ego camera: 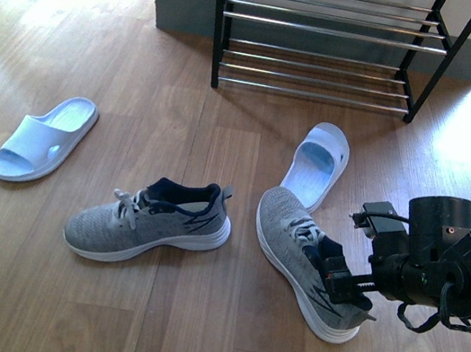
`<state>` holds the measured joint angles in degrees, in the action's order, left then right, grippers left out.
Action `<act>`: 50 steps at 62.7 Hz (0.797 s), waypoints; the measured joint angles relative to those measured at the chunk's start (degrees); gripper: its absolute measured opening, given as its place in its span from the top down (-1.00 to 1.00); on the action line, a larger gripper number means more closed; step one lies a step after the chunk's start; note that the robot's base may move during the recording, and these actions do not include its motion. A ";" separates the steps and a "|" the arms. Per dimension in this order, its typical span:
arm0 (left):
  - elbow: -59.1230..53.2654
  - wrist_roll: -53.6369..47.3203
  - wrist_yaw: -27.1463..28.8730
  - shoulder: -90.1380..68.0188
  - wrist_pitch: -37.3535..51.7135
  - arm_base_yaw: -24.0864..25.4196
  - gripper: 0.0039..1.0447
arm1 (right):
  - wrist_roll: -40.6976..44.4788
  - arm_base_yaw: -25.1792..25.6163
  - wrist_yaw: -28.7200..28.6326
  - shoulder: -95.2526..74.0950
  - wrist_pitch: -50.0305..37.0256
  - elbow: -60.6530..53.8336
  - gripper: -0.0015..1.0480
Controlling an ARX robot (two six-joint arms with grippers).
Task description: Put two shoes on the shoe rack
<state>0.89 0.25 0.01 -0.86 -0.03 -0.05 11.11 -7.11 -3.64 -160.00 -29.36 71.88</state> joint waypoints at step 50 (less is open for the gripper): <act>0.00 0.00 0.00 0.00 0.00 0.00 -0.83 | -6.56 -0.22 2.14 10.43 -11.85 -16.00 0.97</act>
<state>0.89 0.25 0.01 -0.86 -0.03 -0.05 4.56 -7.33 -1.50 -149.58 -41.21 55.88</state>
